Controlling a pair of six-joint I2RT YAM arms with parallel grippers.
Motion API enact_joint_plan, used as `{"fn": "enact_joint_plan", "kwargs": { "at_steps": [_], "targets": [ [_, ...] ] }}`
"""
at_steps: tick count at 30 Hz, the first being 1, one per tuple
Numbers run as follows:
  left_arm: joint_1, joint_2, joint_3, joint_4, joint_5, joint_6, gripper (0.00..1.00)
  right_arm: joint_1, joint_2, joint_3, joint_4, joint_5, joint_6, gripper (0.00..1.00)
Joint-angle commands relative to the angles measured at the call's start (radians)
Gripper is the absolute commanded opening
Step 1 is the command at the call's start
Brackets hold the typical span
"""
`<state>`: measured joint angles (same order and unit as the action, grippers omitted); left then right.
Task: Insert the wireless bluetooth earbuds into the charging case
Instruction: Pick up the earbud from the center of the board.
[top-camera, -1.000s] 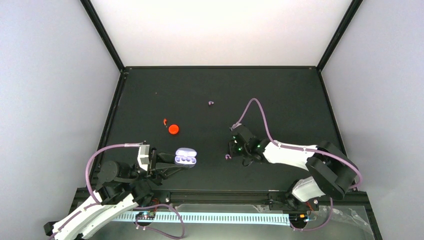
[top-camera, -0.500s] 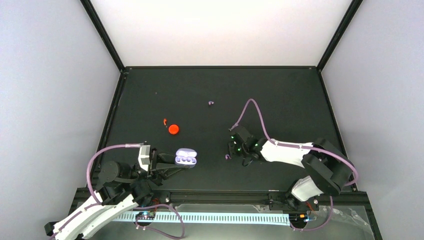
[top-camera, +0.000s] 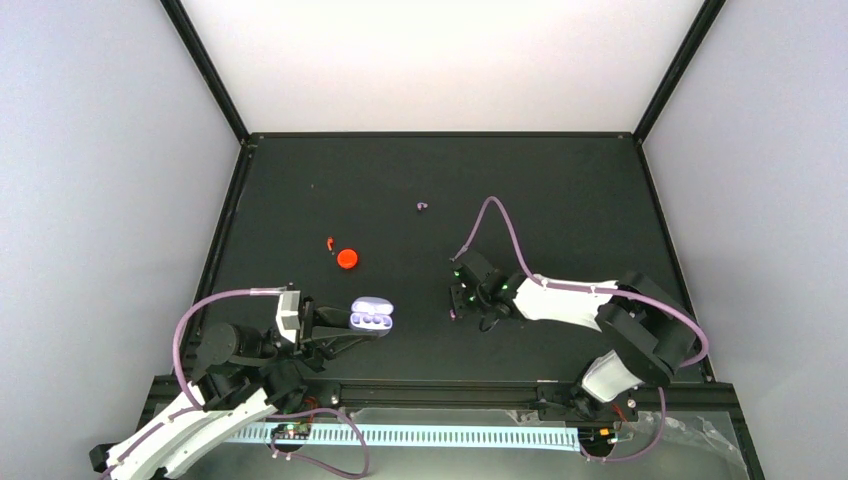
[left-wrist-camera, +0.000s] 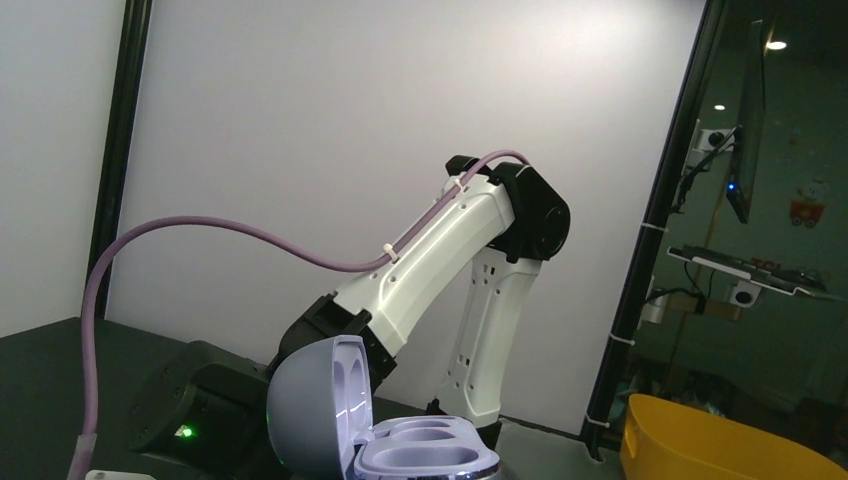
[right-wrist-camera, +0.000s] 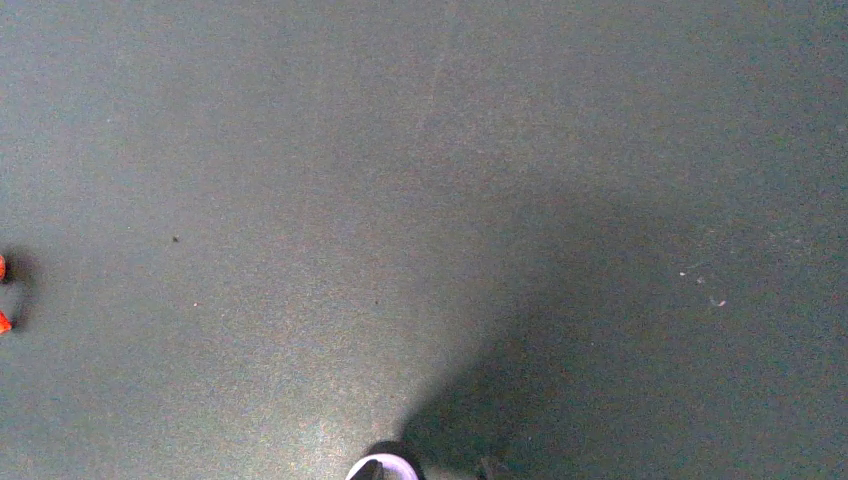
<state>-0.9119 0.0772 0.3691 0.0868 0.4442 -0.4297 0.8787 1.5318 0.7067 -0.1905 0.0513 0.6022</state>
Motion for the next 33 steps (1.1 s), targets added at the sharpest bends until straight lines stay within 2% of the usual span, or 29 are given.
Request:
{"fn": "enact_joint_plan", "kwargs": {
  "at_steps": [1,6,26,33],
  "targets": [
    [-0.005,-0.017,-0.001,-0.007,-0.013,-0.001,0.02,0.016,0.021,0.011,-0.049,0.020,-0.008,0.23],
    [-0.006,-0.019,-0.004,-0.004,-0.012,-0.003,0.02,0.021,0.028,0.012,-0.068,0.026,-0.003,0.19],
    [-0.005,-0.027,-0.012,0.000,-0.015,-0.006,0.01,0.038,0.065,0.031,-0.136,0.034,0.007,0.15],
    [-0.005,-0.021,-0.012,0.005,-0.015,-0.004,0.02,0.040,0.044,0.028,-0.152,0.047,0.007,0.04]
  ]
}}
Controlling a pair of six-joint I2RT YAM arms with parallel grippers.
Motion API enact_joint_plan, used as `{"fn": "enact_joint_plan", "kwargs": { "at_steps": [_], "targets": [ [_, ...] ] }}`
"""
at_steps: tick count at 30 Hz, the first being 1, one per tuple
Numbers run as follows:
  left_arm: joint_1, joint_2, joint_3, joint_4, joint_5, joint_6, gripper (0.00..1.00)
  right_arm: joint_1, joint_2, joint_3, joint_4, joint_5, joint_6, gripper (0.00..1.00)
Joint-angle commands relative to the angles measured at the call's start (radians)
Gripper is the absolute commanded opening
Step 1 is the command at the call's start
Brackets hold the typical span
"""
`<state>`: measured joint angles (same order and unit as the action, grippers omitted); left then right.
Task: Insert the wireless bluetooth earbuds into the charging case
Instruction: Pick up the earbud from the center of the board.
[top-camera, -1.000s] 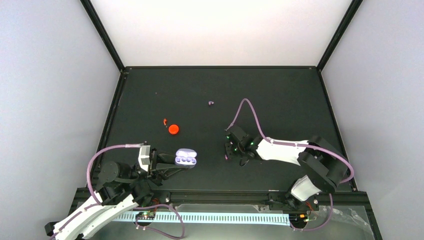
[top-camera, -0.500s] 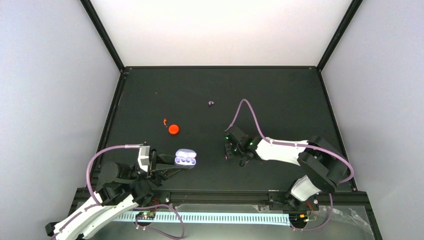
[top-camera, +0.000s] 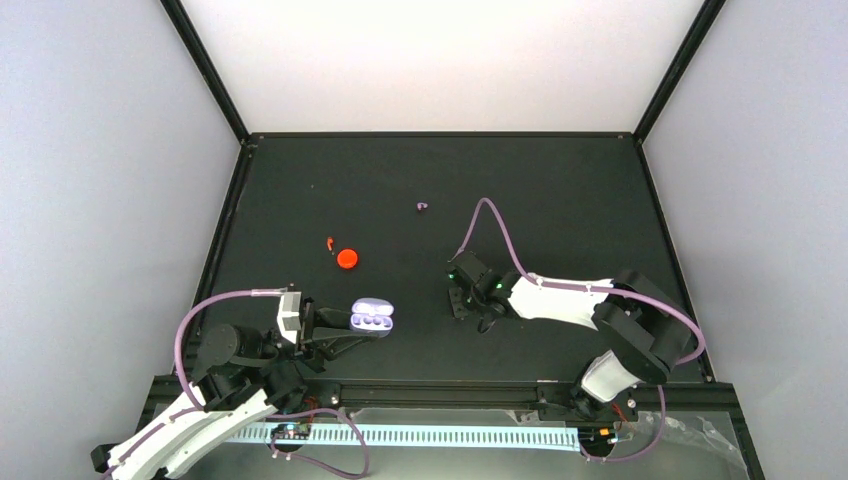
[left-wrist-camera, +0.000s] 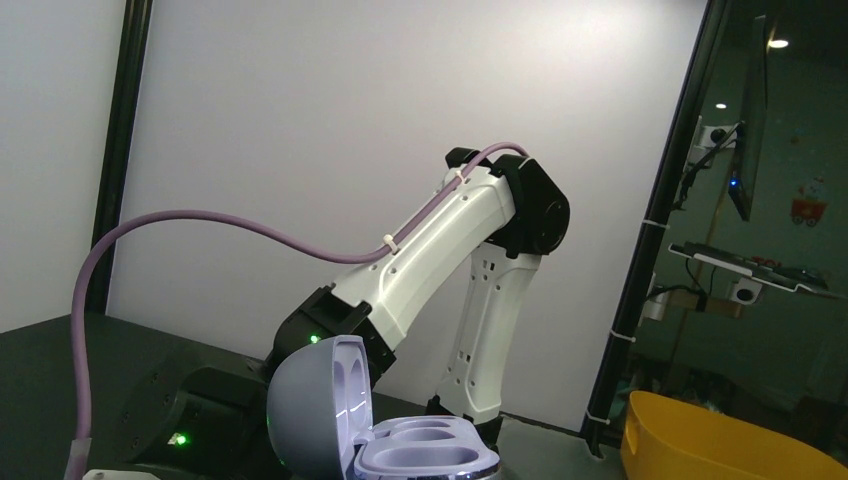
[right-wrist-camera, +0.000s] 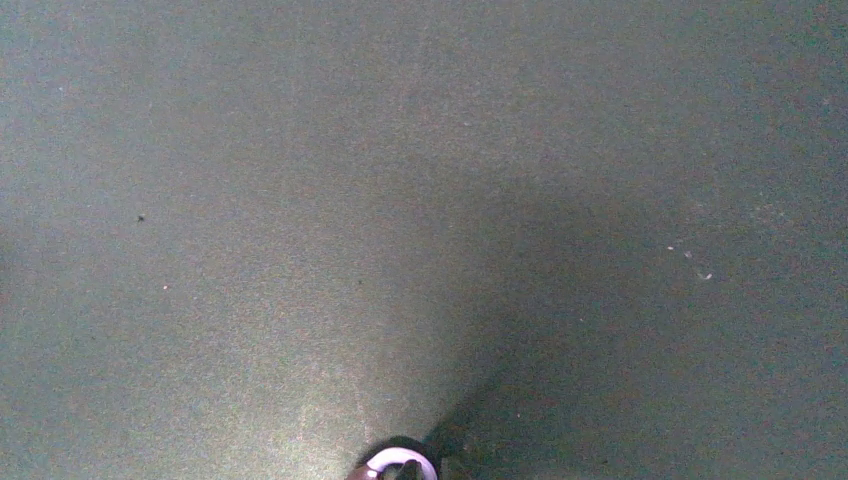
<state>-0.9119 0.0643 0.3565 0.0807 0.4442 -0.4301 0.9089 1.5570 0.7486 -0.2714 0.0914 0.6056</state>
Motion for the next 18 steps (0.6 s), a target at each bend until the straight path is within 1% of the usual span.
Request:
{"fn": "enact_joint_plan", "kwargs": {
  "at_steps": [1,3,9,18],
  "targets": [
    [-0.005,-0.006,0.000,0.012,-0.015,-0.003,0.01,0.010,0.014,-0.012,-0.074,0.010,0.004,0.03],
    [-0.005,-0.004,0.001,0.015,-0.015,-0.003,0.02,0.010,0.002,-0.008,-0.080,0.013,0.003,0.01],
    [-0.006,0.003,0.002,0.017,-0.016,0.000,0.02,0.010,-0.027,-0.004,-0.088,0.028,0.013,0.01],
    [-0.006,0.014,0.006,0.017,-0.024,0.008,0.01,0.010,-0.129,0.001,-0.121,0.104,0.025,0.01]
  ]
}}
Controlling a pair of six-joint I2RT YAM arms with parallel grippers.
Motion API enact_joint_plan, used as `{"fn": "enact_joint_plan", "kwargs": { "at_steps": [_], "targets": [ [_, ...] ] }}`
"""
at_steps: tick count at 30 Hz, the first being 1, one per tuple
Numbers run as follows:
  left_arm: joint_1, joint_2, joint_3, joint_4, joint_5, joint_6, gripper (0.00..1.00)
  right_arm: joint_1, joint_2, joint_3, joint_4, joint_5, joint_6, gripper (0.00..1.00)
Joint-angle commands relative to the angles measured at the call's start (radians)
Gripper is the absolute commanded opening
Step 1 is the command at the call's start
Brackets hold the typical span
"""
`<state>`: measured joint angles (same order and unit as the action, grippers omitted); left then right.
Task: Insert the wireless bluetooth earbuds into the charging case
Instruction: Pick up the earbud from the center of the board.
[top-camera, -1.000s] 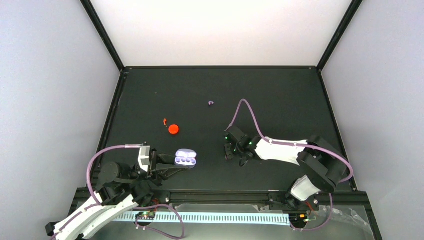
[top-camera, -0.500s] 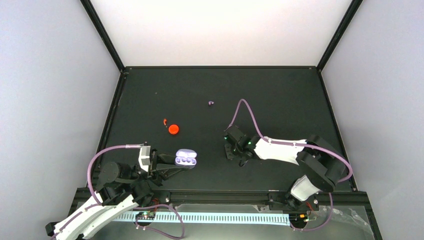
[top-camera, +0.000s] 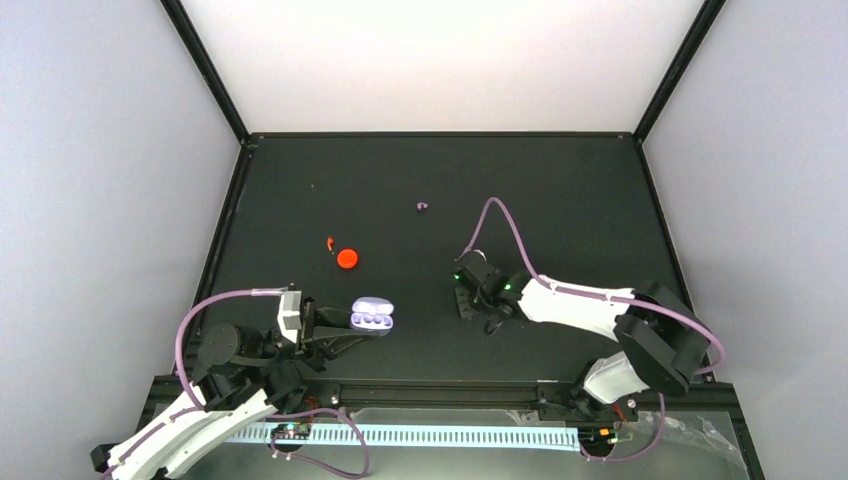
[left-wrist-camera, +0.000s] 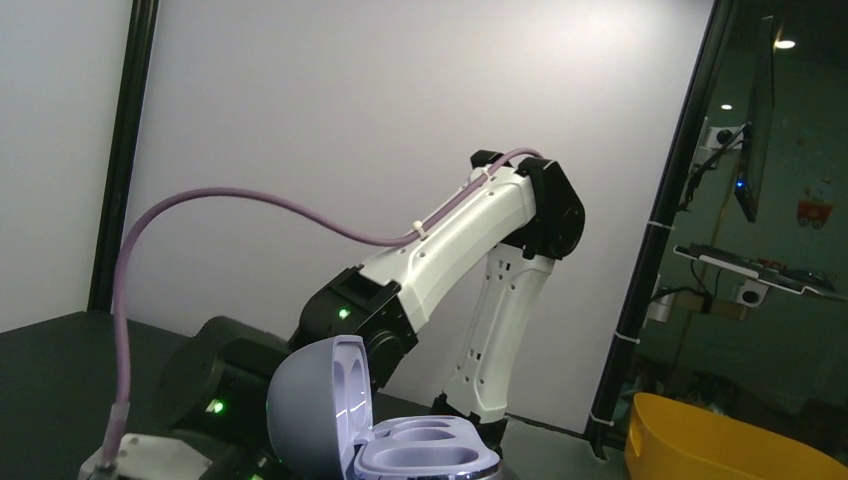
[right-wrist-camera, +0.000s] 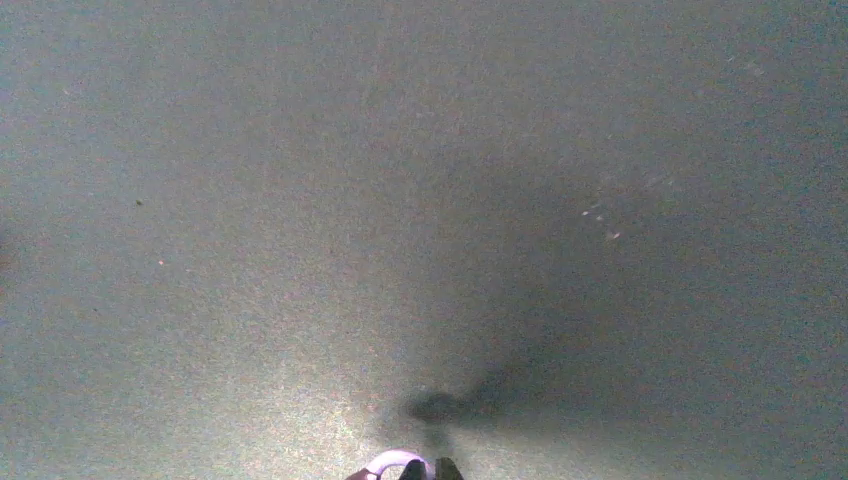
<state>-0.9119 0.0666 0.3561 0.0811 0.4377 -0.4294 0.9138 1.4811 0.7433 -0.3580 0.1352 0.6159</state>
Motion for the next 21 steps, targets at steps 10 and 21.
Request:
{"fn": "enact_joint_plan", "kwargs": {
  "at_steps": [10,21],
  "targets": [
    [-0.005,0.048,0.005,0.055,-0.032,0.013,0.01,0.005,-0.218,0.032,-0.083,0.167,0.001,0.01],
    [-0.005,0.195,0.039,0.251,-0.077,0.094,0.02,0.005,-0.464,0.330,-0.336,0.303,-0.176,0.01]
  ]
}}
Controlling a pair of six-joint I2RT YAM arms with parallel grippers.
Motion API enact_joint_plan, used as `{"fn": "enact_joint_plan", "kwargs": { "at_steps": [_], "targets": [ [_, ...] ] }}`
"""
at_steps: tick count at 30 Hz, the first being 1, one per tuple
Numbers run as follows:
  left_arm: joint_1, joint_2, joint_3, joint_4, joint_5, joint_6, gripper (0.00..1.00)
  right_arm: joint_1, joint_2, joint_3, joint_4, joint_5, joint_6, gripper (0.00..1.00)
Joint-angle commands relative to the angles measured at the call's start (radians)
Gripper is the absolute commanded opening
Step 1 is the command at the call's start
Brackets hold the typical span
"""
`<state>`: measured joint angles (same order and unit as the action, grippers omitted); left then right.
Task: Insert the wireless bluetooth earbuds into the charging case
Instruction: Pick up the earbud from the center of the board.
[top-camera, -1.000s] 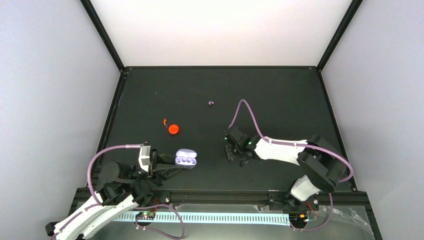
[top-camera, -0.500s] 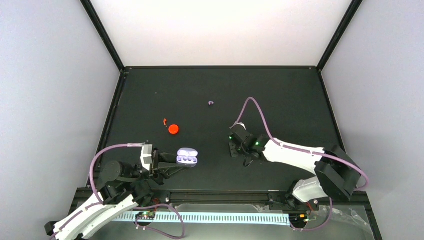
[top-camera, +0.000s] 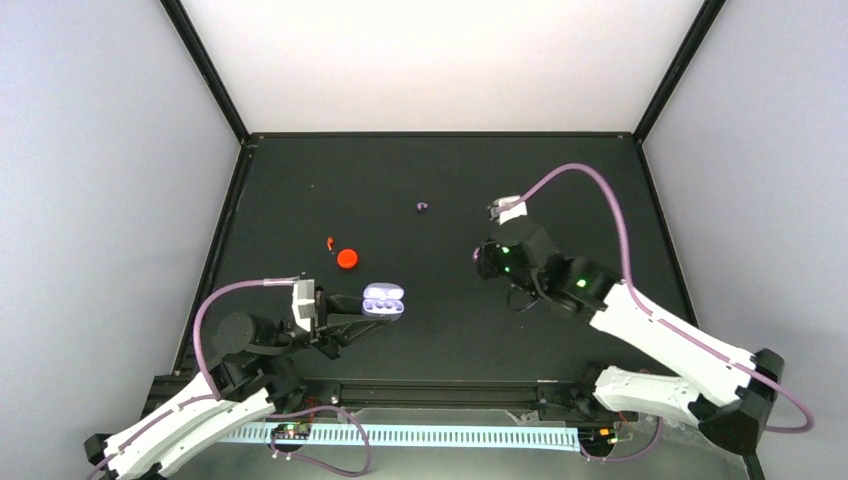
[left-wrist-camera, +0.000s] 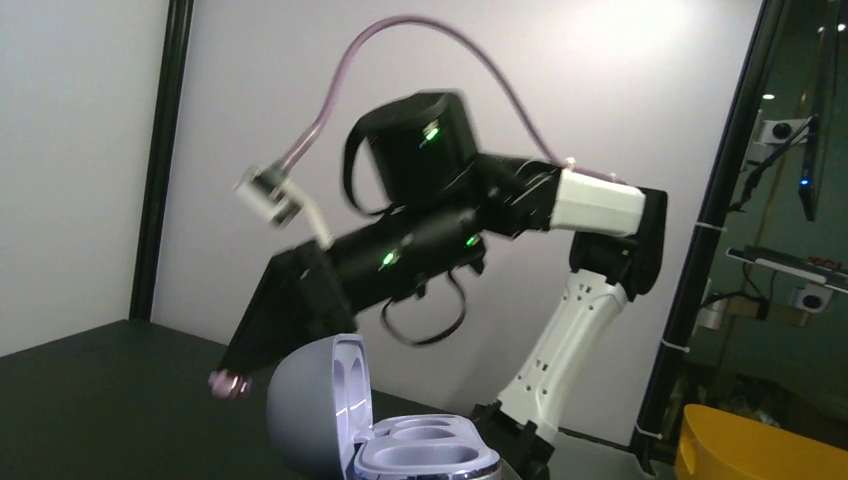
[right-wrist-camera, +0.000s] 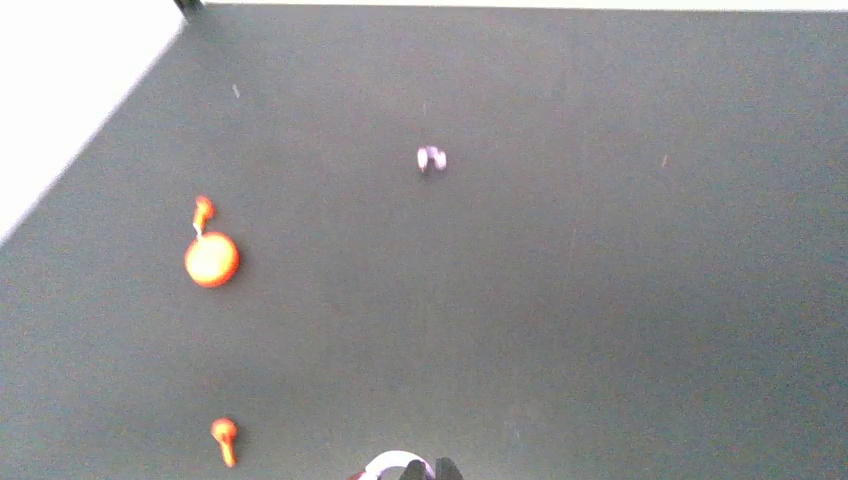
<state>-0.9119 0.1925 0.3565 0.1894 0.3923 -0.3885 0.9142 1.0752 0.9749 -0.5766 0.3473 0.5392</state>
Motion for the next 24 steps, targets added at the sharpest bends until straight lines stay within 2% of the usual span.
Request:
{"fn": "enact_joint_plan", "kwargs": {
  "at_steps": [1,8,16,24],
  "targets": [
    [-0.005,0.098,0.042,0.171,-0.033,0.062,0.01,0.005,-0.073,0.123,-0.132,0.101,-0.120,0.01],
    [-0.005,0.346,0.096,0.370,-0.038,0.119,0.01,0.005,-0.165,0.219,-0.149,0.141,-0.268,0.01],
    [-0.004,0.659,0.218,0.567,-0.014,0.165,0.02,0.008,-0.245,0.240,-0.077,0.075,-0.321,0.01],
    [-0.004,0.822,0.290,0.670,-0.001,0.155,0.01,0.021,-0.244,0.319,-0.043,0.054,-0.346,0.01]
  ]
}}
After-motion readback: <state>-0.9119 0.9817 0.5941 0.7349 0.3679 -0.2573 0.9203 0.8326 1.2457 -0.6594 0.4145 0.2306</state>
